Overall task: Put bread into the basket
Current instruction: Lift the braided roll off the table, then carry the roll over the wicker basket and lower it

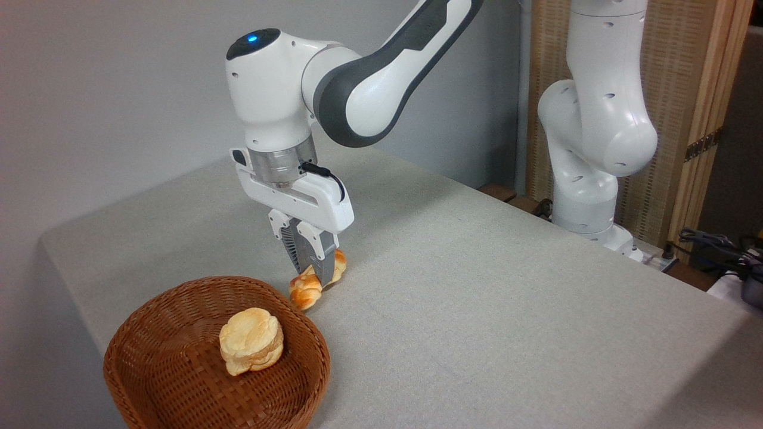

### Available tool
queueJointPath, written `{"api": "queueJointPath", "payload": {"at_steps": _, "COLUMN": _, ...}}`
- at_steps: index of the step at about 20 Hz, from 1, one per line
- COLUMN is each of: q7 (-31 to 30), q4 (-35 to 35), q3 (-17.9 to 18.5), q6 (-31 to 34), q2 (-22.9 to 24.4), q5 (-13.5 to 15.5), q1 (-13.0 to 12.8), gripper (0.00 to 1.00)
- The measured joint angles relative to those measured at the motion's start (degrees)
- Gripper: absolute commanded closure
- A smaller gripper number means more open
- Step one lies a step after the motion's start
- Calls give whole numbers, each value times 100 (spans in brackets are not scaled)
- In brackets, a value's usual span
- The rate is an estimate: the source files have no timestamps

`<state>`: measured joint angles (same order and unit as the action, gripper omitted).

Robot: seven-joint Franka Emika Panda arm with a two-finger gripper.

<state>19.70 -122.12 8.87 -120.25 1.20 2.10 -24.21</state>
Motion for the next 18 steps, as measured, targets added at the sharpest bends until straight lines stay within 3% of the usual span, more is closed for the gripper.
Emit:
{"api": "queueJointPath", "payload": {"at_steps": 4, "q7": 54, "q4": 118, "q3": 45, "q6": 69, "q2": 35, "q5": 0, "q1": 18, "gripper": 76}}
{"api": "queueJointPath", "payload": {"at_steps": 13, "q7": 509, "q4": 662, "q3": 188, "q6": 914, "q2": 177, "q5": 0, "q1": 46, "gripper": 72}}
{"api": "queueJointPath", "payload": {"at_steps": 18, "q7": 586, "q4": 1053, "q3": 193, "q6": 777, "q2": 201, "q5": 0, "q1": 47, "gripper": 69}}
